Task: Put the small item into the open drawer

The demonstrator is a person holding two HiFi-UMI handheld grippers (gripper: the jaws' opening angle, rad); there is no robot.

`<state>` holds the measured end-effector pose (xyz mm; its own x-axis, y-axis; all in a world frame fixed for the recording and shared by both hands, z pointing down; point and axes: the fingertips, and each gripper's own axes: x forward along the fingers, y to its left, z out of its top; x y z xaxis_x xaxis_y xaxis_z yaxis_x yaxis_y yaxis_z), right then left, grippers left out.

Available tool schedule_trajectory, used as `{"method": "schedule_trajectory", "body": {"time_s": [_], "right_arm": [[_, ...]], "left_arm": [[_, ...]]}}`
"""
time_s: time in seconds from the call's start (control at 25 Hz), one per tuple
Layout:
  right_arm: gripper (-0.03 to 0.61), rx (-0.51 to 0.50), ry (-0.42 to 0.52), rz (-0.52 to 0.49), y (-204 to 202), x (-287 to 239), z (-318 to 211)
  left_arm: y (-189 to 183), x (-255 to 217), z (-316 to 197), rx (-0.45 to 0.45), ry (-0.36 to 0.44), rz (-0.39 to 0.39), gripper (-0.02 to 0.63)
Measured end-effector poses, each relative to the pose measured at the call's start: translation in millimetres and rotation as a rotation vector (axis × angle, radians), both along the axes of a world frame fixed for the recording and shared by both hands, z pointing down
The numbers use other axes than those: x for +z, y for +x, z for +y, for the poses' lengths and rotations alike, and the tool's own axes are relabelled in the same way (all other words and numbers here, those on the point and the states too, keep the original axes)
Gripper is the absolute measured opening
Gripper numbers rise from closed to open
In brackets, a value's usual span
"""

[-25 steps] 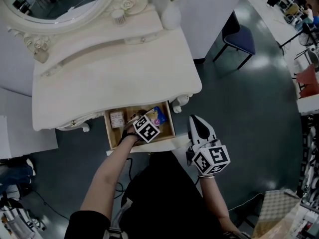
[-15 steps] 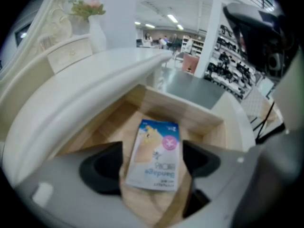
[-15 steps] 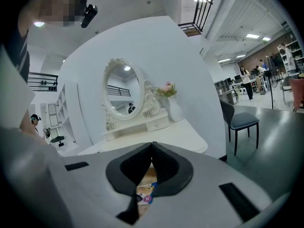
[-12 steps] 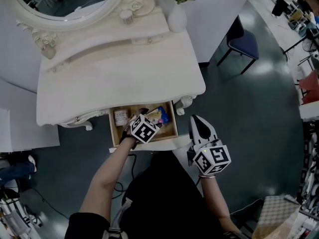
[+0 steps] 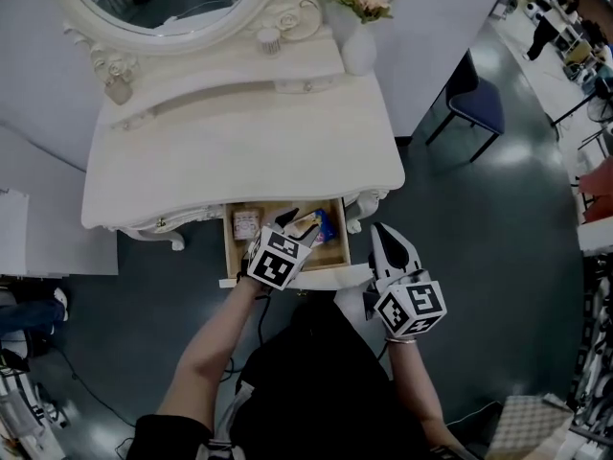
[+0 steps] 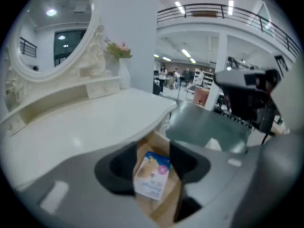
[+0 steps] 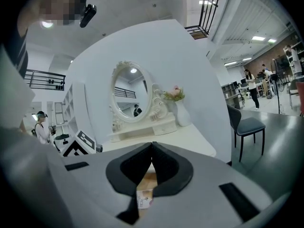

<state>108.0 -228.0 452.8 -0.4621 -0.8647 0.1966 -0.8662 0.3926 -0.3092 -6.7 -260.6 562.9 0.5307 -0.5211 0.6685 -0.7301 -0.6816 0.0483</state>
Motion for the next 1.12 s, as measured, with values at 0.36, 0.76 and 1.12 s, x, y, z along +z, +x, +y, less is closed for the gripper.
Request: {"method": "schedule_trajectory", "body": {"time_s": [0.36,0.76,1.12], "right_arm": [[0.005,-0.028,0.036,-0.002,-17.7,-14.2,3.0],[0.005,-0.067,0.068,0.007,-34.1,-24.6,14.0],[0.005,-0.092,0.096,0.013,-45.6,-33.6,28.1]], "left_arm": [[-32.8,-70.0,-3.3,-0.15,0.142,0.13,0.139],[-66.9,-111.9,14.3,-0.279,0.244,0.208,0.061],[-103.7,-126.1,35.0,-0.412,0.293,0.261,0.005]]}}
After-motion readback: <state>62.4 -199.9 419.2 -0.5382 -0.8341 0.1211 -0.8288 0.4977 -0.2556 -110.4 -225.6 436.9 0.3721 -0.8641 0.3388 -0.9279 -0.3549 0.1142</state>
